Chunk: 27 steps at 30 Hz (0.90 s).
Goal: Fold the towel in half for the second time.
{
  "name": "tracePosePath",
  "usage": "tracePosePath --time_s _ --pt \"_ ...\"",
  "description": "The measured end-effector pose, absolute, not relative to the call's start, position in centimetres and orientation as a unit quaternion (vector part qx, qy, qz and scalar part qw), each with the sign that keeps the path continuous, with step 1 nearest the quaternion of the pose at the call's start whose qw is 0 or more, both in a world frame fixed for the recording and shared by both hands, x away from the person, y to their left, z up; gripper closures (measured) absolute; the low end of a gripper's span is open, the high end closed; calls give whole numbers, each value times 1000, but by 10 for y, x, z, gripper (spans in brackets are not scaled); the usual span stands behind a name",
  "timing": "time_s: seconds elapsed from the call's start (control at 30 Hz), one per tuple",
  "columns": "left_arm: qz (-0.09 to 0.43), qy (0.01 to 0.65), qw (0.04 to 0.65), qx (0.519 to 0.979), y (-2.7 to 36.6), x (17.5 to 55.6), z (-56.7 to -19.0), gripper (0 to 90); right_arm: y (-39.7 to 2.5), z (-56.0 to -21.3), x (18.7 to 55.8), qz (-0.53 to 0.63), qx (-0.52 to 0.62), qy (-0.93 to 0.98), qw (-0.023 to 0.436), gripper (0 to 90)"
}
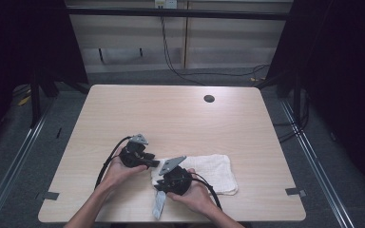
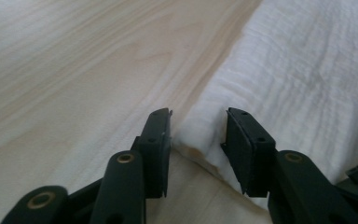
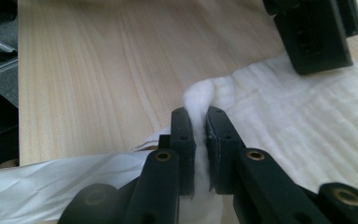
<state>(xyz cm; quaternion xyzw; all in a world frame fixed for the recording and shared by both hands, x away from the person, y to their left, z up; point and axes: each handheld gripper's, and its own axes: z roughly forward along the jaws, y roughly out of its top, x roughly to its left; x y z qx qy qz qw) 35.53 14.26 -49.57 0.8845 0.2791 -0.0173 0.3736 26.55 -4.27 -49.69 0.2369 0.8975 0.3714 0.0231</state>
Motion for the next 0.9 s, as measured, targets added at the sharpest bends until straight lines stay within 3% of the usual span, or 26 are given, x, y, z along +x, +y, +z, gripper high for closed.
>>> tracePosePath --time_s 0.27,0.9 --pt "-27 266 375 887 141 349 -497 821 -42 -497 264 371 242 896 24 834" --pt "-39 287 417 862 153 351 -481 833 -46 -484 263 399 255 880 20 841"
